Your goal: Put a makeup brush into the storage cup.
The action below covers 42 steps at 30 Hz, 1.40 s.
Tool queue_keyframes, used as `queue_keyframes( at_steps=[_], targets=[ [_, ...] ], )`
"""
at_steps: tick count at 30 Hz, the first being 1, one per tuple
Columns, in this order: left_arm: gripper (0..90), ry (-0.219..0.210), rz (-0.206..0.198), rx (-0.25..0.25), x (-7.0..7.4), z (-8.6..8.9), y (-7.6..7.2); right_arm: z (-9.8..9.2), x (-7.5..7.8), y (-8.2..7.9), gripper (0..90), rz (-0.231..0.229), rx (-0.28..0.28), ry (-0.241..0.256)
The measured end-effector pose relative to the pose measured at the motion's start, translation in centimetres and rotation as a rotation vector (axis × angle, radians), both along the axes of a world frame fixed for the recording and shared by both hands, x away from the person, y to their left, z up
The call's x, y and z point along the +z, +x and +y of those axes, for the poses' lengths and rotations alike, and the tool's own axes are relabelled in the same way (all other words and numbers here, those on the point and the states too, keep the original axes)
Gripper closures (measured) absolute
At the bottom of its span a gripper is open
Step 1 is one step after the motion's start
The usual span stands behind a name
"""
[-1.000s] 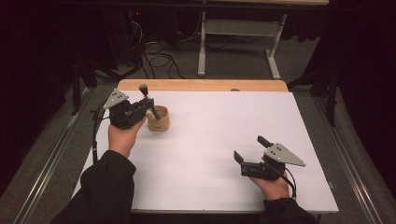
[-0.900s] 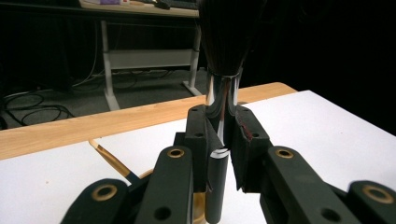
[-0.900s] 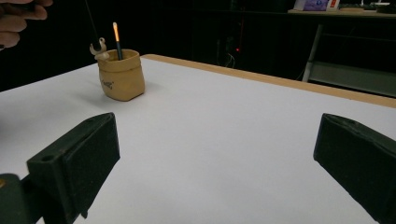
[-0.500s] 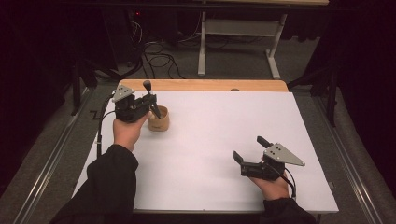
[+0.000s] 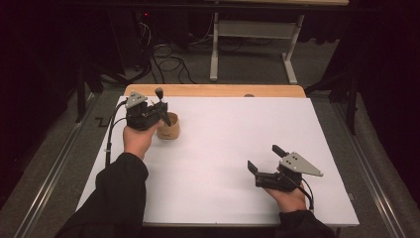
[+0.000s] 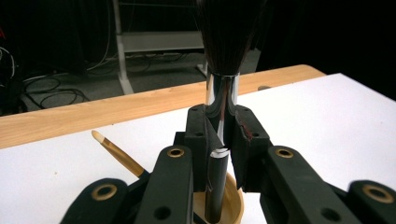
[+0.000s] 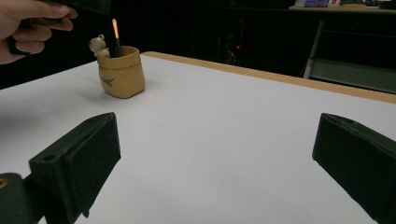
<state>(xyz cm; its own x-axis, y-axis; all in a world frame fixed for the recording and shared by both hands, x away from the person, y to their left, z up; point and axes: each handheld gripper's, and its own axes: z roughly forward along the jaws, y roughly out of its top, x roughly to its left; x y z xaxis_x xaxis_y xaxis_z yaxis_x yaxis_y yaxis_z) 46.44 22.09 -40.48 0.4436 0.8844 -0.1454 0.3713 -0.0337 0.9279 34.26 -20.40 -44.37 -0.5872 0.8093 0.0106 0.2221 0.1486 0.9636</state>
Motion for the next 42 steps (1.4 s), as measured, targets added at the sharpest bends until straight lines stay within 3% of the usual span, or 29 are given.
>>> queue_keyframes(
  at_steps=[14,28,30,35,42],
  targets=[
    [78.0,0.057,0.024,-0.004,-1.0,-0.7,0.3,0.1,-0.1,0.0,1.6,0.001,0.004,-0.003],
    [77.4,0.073,0.022,-0.024,-1.1,-1.2,0.4,0.2,-0.1,0.0,2.0,0.008,0.004,-0.005],
    [72.9,0.065,0.021,-0.038,-1.1,-1.1,0.4,0.2,-0.1,0.0,2.0,0.008,0.004,-0.005],
    [41.5,0.04,0.001,-0.025,-0.7,-0.7,0.3,0.2,-0.2,0.0,2.0,0.006,0.006,-0.007],
    [32.1,0.036,-0.005,-0.033,-0.5,-0.7,0.1,0.3,-0.2,0.0,2.0,0.004,0.008,-0.011]
  ],
)
